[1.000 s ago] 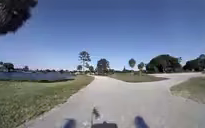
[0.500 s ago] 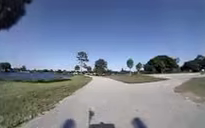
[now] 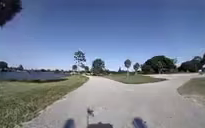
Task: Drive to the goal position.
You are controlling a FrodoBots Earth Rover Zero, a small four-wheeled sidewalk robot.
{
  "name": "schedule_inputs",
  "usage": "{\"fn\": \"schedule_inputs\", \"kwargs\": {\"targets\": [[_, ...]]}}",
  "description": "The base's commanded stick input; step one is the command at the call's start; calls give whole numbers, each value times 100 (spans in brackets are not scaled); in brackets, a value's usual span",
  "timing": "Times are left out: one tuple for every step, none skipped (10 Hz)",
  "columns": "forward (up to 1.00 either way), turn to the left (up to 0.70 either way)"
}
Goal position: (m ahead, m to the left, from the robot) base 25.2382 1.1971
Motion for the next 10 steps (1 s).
{"fn": "schedule_inputs", "kwargs": {"targets": [[70, 0], [70, 0], [70, 0], [70, 0], [70, 0], [70, 0], [70, 0], [70, 0], [70, 4], [70, 35]]}}
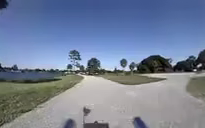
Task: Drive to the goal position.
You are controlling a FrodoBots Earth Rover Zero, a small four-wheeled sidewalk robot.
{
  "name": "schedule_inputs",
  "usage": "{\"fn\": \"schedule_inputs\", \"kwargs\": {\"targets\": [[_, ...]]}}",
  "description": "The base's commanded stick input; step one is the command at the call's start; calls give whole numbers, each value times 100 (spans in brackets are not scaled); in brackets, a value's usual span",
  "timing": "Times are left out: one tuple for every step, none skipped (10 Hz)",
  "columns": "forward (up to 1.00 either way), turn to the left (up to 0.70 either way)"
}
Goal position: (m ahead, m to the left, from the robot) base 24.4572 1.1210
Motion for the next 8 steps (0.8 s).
{"fn": "schedule_inputs", "kwargs": {"targets": [[70, 35], [70, 35], [70, 35], [70, 0], [70, 0], [70, 0], [70, 0], [70, 0]]}}
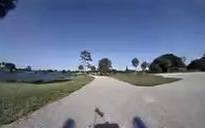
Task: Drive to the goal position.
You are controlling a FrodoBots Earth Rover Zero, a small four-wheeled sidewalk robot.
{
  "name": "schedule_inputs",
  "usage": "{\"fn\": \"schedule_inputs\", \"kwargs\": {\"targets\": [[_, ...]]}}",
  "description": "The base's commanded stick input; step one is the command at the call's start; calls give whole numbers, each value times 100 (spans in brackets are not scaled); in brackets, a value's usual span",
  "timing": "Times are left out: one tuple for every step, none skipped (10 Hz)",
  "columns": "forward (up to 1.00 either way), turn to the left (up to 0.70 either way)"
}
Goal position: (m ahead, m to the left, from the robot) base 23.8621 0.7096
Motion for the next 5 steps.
{"fn": "schedule_inputs", "kwargs": {"targets": [[70, 0], [70, 0], [70, 0], [70, 0], [70, 0]]}}
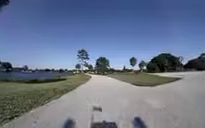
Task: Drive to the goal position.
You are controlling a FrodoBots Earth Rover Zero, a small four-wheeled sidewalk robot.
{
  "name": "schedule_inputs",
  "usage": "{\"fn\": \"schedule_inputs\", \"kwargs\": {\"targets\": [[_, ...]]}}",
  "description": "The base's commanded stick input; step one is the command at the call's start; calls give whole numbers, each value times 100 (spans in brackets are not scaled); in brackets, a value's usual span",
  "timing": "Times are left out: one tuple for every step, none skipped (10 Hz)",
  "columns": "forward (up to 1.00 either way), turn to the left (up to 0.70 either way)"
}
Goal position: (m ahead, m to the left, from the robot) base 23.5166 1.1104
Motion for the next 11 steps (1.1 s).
{"fn": "schedule_inputs", "kwargs": {"targets": [[70, 0], [70, 0], [70, 0], [70, 0], [70, 0], [70, 0], [70, 0], [70, 0], [70, 0], [70, 0], [70, 0]]}}
